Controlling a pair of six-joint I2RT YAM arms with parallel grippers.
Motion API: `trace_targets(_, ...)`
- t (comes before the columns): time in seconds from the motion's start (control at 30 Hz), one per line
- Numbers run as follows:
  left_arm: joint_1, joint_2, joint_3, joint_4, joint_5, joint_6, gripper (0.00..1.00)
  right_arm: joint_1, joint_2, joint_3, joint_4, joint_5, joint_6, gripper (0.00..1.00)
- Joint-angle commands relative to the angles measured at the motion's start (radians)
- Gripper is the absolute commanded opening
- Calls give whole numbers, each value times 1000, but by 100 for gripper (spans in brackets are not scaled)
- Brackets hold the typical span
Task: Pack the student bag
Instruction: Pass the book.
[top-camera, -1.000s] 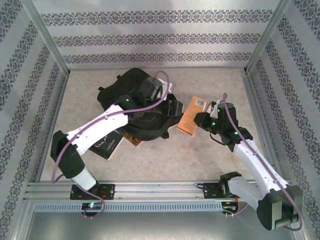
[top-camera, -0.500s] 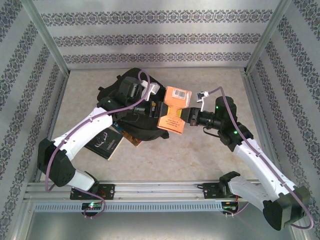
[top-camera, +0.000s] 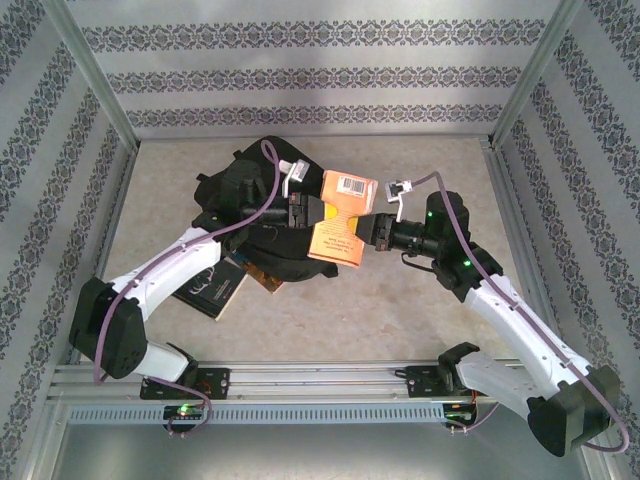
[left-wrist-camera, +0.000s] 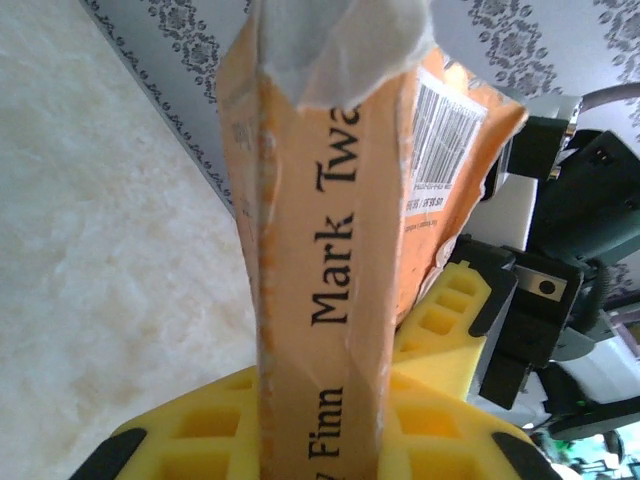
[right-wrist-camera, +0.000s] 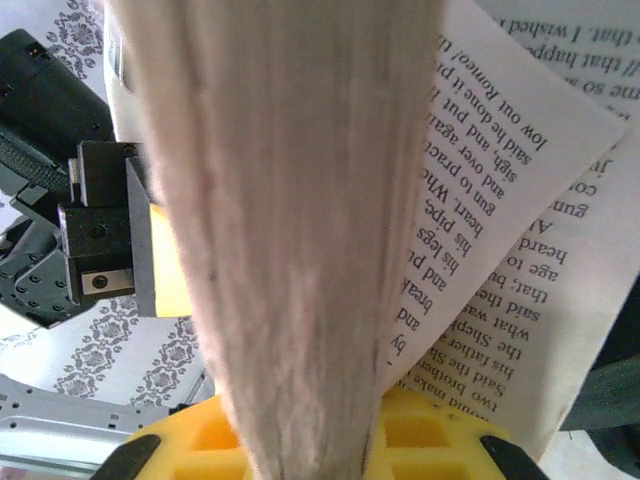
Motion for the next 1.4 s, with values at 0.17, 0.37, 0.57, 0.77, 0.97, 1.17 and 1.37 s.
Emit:
trace_targets(0.17, 39, 18, -57, 456, 49, -266, 0, -67, -4, -3, -9, 88, 55, 74)
trace_targets(0.37, 42, 32, -67, 581, 58, -359, 0, -88, 22, -24, 26, 48, 117, 93)
trace_targets(0.57, 42, 29, -67, 606, 58, -385, 0, -90, 84, -52, 227, -116, 251, 90)
trace_targets(0.77, 42, 33, -85, 594, 49, -380, 0, -50, 102, -36, 357, -179, 310, 80)
trace_targets(0.97, 42, 37, -94, 545, 45, -360, 0, -50, 62, -35, 313, -120, 279, 29)
trace_targets(1.17, 43, -18, -22, 101, -25, -72, 35, -78, 13, -49, 157, -8, 197, 0)
trace_targets(1.37, 36, -3, 216, -680, -465, 430, 62, -106, -87, -54, -112, 209, 40, 0)
